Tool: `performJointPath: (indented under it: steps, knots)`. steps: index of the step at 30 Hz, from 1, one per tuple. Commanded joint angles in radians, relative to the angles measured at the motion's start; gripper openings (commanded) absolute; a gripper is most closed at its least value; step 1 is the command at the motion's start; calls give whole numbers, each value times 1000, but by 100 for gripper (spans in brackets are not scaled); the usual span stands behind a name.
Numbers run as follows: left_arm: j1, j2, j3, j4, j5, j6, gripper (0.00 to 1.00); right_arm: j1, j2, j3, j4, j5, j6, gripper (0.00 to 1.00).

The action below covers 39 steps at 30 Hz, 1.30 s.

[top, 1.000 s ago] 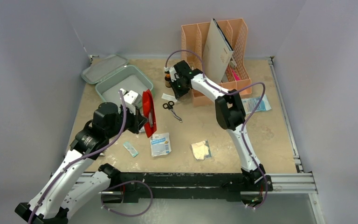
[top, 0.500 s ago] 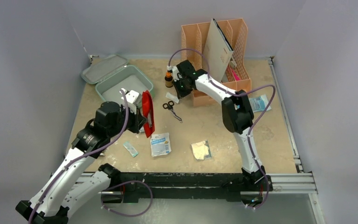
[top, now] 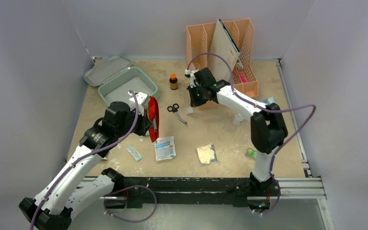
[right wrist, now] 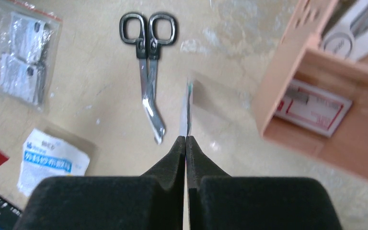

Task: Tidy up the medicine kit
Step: Pick up the medical item at the center of the board.

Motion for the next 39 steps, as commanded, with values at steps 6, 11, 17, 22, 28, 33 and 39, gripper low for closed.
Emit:
performJointPath:
  steps: [6, 11, 17, 22, 28, 33, 39]
  knots:
    - [-1, 73, 27, 34, -10, -36, 0, 12, -290, -202, 5, 2, 215, 0]
    - [-1, 96, 34, 55, 21, -88, 0, 73, -404, -234, -15, 6, 251, 0]
    - [-1, 149, 70, 44, 69, -188, 0, 156, -523, -256, -5, 31, 301, 0]
    - [-2, 182, 80, 72, 90, -250, 0, 196, -617, -269, 27, 34, 356, 0]
    - [-2, 245, 83, 101, 139, -282, 0, 202, -682, -285, 72, 46, 415, 0]
    - [-2, 264, 84, 127, 155, -291, 0, 203, -672, -256, 98, 19, 454, 0]
    - [-2, 253, 69, 139, 162, -313, 0, 206, -631, -249, 161, -3, 518, 0]
